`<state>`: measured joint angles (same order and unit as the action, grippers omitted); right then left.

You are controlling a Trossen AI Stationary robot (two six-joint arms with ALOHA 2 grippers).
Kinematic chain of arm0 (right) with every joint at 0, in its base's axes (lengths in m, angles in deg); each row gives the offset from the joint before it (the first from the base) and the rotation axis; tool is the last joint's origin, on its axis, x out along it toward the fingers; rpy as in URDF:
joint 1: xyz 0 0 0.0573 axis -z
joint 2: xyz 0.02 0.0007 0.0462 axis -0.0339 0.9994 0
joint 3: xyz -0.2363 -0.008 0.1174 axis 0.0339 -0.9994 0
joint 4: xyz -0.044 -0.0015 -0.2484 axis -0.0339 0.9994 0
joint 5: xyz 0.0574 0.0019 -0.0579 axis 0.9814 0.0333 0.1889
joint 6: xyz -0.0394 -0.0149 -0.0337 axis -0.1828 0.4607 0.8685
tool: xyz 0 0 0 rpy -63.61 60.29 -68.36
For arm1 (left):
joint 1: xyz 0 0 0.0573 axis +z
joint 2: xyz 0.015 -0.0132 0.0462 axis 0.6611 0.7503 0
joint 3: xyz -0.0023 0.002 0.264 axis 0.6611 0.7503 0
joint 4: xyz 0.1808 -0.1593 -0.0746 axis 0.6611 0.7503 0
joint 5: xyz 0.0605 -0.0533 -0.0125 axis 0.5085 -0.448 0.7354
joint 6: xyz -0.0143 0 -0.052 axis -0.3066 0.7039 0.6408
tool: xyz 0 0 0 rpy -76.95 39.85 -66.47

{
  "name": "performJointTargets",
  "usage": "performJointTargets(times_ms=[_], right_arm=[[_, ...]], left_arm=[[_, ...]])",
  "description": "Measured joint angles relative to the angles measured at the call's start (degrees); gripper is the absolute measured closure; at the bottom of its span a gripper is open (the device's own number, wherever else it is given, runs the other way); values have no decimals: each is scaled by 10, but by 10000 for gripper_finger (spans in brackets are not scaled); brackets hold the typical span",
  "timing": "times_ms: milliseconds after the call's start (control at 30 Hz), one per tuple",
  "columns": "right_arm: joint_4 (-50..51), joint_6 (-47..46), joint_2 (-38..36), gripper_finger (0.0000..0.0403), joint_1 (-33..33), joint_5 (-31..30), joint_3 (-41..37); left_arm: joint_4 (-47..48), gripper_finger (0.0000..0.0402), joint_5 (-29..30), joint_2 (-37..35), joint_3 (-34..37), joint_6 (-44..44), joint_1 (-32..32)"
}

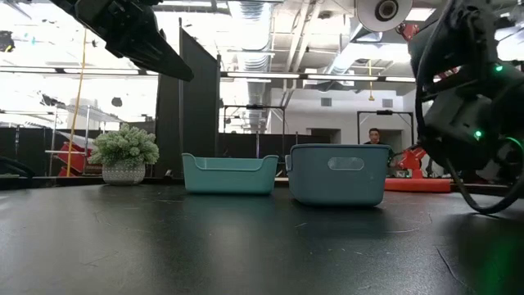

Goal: Sort batteries
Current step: Put the black battery into the blue bin

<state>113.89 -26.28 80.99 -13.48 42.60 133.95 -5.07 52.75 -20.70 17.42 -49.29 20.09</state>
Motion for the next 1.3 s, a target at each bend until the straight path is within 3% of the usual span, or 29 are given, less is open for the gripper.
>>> performJointTargets(times_ms=[133, 300, 567, 900, 1300], right_arm=[[54, 73, 29, 132, 1, -22, 24], [43, 152, 46, 132, 1, -30, 35], [24, 199, 72, 132, 4, -32, 33], [19, 223, 116, 132, 1, -14, 30], [1, 197, 117, 132, -3, -4, 28]], left_arm=[[0, 290, 0, 0, 0, 0, 0], [2, 290, 0, 0, 0, 0, 0], [5, 290, 0, 0, 0, -2, 0], [4, 290, 0, 0, 0, -2, 0], [5, 290, -5, 0, 0, -2, 0]])
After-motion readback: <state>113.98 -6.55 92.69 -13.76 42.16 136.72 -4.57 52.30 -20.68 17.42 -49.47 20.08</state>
